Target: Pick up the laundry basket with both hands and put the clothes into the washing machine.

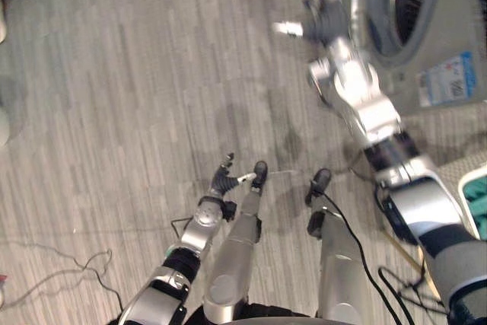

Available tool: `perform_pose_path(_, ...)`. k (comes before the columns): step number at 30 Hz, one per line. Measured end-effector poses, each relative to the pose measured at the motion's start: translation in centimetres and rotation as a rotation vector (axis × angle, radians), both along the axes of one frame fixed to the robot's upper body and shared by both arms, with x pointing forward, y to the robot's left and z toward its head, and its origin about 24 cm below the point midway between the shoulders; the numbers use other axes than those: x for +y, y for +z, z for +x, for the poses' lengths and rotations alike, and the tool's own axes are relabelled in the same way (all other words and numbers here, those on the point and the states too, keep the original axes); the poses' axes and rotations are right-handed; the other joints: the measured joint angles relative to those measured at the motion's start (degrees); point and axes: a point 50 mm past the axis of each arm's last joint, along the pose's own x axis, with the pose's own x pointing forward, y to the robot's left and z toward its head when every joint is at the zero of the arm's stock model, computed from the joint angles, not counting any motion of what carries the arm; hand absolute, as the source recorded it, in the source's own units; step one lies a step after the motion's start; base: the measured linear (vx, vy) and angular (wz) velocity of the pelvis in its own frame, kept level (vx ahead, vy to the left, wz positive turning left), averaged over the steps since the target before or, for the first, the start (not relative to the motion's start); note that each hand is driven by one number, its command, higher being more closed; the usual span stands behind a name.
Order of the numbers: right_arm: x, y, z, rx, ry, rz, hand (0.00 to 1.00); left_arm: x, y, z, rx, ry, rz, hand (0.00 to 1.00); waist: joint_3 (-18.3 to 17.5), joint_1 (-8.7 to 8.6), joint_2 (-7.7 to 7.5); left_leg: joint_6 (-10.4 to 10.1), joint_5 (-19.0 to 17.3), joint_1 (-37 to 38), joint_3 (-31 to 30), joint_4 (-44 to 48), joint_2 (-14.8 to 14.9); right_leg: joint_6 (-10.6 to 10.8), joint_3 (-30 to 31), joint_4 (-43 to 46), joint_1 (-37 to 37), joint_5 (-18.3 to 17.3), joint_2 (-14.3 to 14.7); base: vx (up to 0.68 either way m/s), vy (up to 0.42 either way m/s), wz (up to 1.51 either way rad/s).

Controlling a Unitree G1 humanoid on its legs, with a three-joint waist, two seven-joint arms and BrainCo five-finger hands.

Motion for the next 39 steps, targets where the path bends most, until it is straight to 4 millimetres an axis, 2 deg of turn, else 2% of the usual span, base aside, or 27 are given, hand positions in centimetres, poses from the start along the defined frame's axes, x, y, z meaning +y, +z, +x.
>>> perform_pose_path(1,0.2,-1.5,-0.6,0.043,0.009,0.004,0.0,0.7,1.4,0.9,-0.043,0.014,0.018,0.0,-0.02,-0.81,-0.67,0.0,-0.03,0.01,0.71,-0.01,0.18,0.29,0.58,-0.77,0.03,0.21,0.37,-0.02,-0.028,-0.39)
perform_pose_path(2,0.8,-4.2,-1.8,0.12,0.033,0.018,0.0,1.8,4.2,2.6,-0.109,0.03,0.065,0.0,-0.05,-1.75,-1.98,0.02,-0.05,-0.12,1.68,-0.06,0.31,0.3,1.57,-2.47,0.06,1.3,1.09,-0.03,-0.021,-0.37)
perform_pose_path(4,1.5,-6.5,-3.1,0.188,0.058,0.03,0.0,3.6,7.3,4.3,-0.167,0.065,0.13,0.0,-0.09,-2.58,-3.3,0.12,-0.12,-0.57,2.66,-0.05,0.54,0.53,2.27,-4.24,0.05,2.44,1.74,-0.03,-0.013,-0.33)
perform_pose_path(7,2.9,-10.1,-5.5,0.294,0.084,0.044,0.0,8.3,14.1,6.4,-0.262,0.188,0.266,0.0,-0.04,-5.63,-5.98,0.58,-0.47,-2.0,4.56,-0.04,1.18,0.6,3.39,-7.79,-0.37,5.16,2.4,-0.01,-0.016,-0.28)
perform_pose_path(8,2.6,-11.2,-6.5,0.328,0.071,0.045,0.0,9.5,16.8,6.6,-0.308,0.226,0.296,0.0,-0.22,-5.82,-6.93,0.67,-0.55,-2.85,5.69,-0.01,1.19,0.98,4.44,-8.82,-1.23,6.08,2.57,0.01,0.008,-0.39)
perform_pose_path(9,2.2,-11.4,-7.2,0.33,0.054,0.055,0.0,10.0,19.4,6.7,-0.368,0.248,0.31,0.0,-0.19,-5.72,-7.39,0.73,-0.59,-3.94,6.58,0.06,1.15,0.93,5.45,-10.04,-2.15,7.08,2.69,0.01,0.012,-0.39)
perform_pose_path(10,1.9,-11.5,-7.7,0.327,0.042,0.061,0.0,10.2,20.6,6.6,-0.398,0.256,0.314,0.0,-0.17,-5.71,-7.49,0.74,-0.6,-4.55,7.23,0.14,1.15,1.18,5.75,-10.59,-2.59,7.56,2.72,0.02,0.017,-0.29)
perform_pose_path(12,1.4,-10.4,-8.7,0.262,0.015,0.107,0.0,10.3,24.2,6.4,-0.489,0.286,0.308,0.0,-0.19,-5.68,-8.32,0.72,-0.65,-7.04,8.82,1.14,1.29,0.72,6.79,-12.52,-4.27,9.3,2.95,0.03,0.017,-0.24)
perform_pose_path(16,0.8,-7.5,-9.5,0.111,-0.037,0.175,0.0,8.9,25.9,6.5,-0.534,0.258,0.293,0.0,-0.24,-6.01,-10.15,0.51,-4.36,-11.13,10.82,7.43,2.5,0.22,7.81,-13.24,-5.63,10.47,3.67,-0.01,0.019,-0.23)
perform_pose_path(17,0.6,-6.5,-10.0,0.056,-0.054,0.196,0.0,8.8,26.8,6.5,-0.545,0.263,0.286,0.0,-0.12,-5.87,-11.24,0.47,-6.06,-12.87,12.2,10.47,3.45,0.2,8.46,-13.24,-6.34,10.62,4.14,-0.03,0.009,-0.26)
perform_pose_path(19,0.0,-5.7,-10.8,0.012,-0.086,0.215,0.0,8.2,27.8,6.4,-0.58,0.255,0.276,0.0,-0.1,-5.94,-11.51,0.56,-8.16,-15.93,13.01,14.62,4.83,0.4,8.49,-13.25,-7.51,10.78,4.79,-0.04,-0.002,-0.21)
perform_pose_path(21,-0.5,-5.9,-11.3,0.017,-0.118,0.219,0.0,8.3,28.4,6.3,-0.59,0.266,0.253,0.0,-0.06,-5.92,-11.59,0.66,-9.67,-18.26,13.98,18.07,6.22,0.58,8.48,-13.25,-8.33,10.93,5.39,-0.04,-0.012,-0.14)
perform_pose_path(24,-0.7,-6.5,-12.3,0.039,-0.134,0.226,0.0,9.4,29.1,5.8,-0.605,0.338,0.195,0.0,-0.03,-5.72,-11.65,0.88,-11.37,-20.31,14.88,21.43,7.63,0.61,8.64,-13.17,-9.09,10.96,6.0,-0.02,-0.016,-0.12)
perform_pose_path(28,-0.9,-6.4,-13.0,0.023,-0.143,0.258,0.0,10.2,29.4,5.5,-0.619,0.391,0.171,0.0,-0.03,-5.53,-11.65,1.06,-11.97,-20.58,14.98,22.55,7.85,0.68,8.69,-12.79,-9.08,10.9,5.92,0.0,-0.004,-0.02)
perform_pose_path(32,-0.5,-6.1,-13.2,0.002,-0.144,0.301,0.0,11.4,30.2,4.2,-0.69,0.432,0.125,0.0,-0.03,-4.88,-11.65,1.16,-12.01,-19.41,15.05,22.6,7.81,1.22,8.53,-10.75,-8.82,9.84,5.7,0.01,-0.006,0.01)
perform_pose_path(34,-0.3,-6.1,-13.2,0.002,-0.149,0.309,0.0,11.7,28.4,3.8,-0.688,0.438,0.143,0.0,-0.03,-4.66,-11.64,1.15,-11.99,-16.49,15.2,21.71,7.43,0.74,8.5,-8.84,-7.24,8.28,5.31,0.04,-0.02,0.07)
perform_pose_path(36,-0.4,-6.1,-13.3,0.001,-0.172,0.308,0.0,12.0,23.6,3.9,-0.595,0.423,0.163,0.0,-0.06,-4.32,-11.62,1.15,-12.0,-11.0,15.34,20.2,6.82,0.43,8.22,-5.56,-3.81,5.42,4.7,0.05,-0.014,0.16)
perform_pose_path(37,-0.5,-6.1,-13.3,-0.002,-0.18,0.3,0.0,11.9,22.2,3.8,-0.568,0.416,0.159,0.0,-0.11,-4.22,-11.59,1.15,-12.0,-9.69,15.4,19.8,6.56,0.57,8.08,-4.55,-3.09,4.65,4.46,0.05,-0.011,0.21)
perform_pose_path(39,-0.6,-5.4,-13.3,-0.035,-0.202,0.281,0.0,11.3,15.8,3.1,-0.442,0.392,0.117,0.0,-0.64,-3.88,-11.59,1.25,-12.09,-5.13,15.75,18.49,5.7,0.71,7.97,-0.85,-0.82,1.62,3.44,0.07,-0.006,0.17)
